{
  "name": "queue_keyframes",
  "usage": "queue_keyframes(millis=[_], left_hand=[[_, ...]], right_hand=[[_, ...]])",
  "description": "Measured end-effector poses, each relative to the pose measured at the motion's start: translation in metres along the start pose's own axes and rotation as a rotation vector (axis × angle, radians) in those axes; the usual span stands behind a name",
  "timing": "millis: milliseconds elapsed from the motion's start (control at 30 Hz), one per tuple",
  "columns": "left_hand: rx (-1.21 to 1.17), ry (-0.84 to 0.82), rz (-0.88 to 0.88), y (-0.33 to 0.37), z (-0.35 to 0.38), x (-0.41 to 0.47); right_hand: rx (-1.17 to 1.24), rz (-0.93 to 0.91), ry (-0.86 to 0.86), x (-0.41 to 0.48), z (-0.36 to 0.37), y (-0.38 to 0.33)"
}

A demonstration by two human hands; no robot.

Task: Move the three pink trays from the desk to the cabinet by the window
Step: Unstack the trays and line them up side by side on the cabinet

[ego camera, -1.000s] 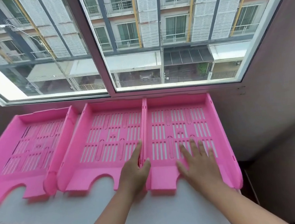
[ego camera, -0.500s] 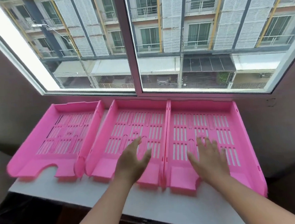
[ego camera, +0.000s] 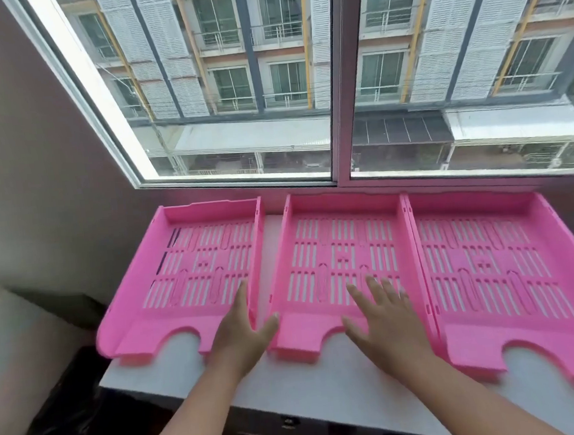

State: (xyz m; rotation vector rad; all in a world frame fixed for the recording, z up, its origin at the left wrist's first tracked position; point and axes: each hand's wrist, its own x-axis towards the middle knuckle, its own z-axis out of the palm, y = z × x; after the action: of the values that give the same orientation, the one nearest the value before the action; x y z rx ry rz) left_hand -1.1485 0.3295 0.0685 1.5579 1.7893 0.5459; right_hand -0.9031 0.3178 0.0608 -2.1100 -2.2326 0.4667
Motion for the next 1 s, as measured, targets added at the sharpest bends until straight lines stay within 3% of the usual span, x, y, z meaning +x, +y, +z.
queue_keyframes(millis=[167, 367, 433, 500, 600, 700, 767, 1000], left_hand=[[0.052, -0.016, 0.130, -0.015, -0.001, 0.018], [0.061, -0.051, 0.230, -0.021, -0.003, 0.027], [0.082, -0.055, 0.252, -0.023, -0.004, 0.029], [0.116, -0.087, 0.270, -0.025, -0.004, 0.029], [0.117, -0.052, 0.271, -0.021, -0.003, 0.025], [0.086, 0.077, 0.251, -0.013, 0.007, 0.015], [0.094, 0.139, 0.233, -0.013, 0.013, 0.009], [0.157, 0.152, 0.177, -0.020, 0.018, 0.015]], right_hand=[[-0.014, 0.128, -0.066, 0.003, 0.024, -0.012], [-0.009, 0.152, -0.076, 0.007, 0.023, -0.021], [0.027, 0.126, 0.021, 0.007, 0.016, -0.026], [0.046, 0.134, 0.246, 0.004, 0.004, -0.023], [0.084, 0.311, 0.468, -0.006, -0.003, 0.004], [0.316, 0.518, 0.332, -0.021, -0.005, 0.021], [0.411, 0.496, 0.245, -0.025, -0.003, 0.019], [0.460, 0.436, 0.284, -0.018, 0.009, 0.027]])
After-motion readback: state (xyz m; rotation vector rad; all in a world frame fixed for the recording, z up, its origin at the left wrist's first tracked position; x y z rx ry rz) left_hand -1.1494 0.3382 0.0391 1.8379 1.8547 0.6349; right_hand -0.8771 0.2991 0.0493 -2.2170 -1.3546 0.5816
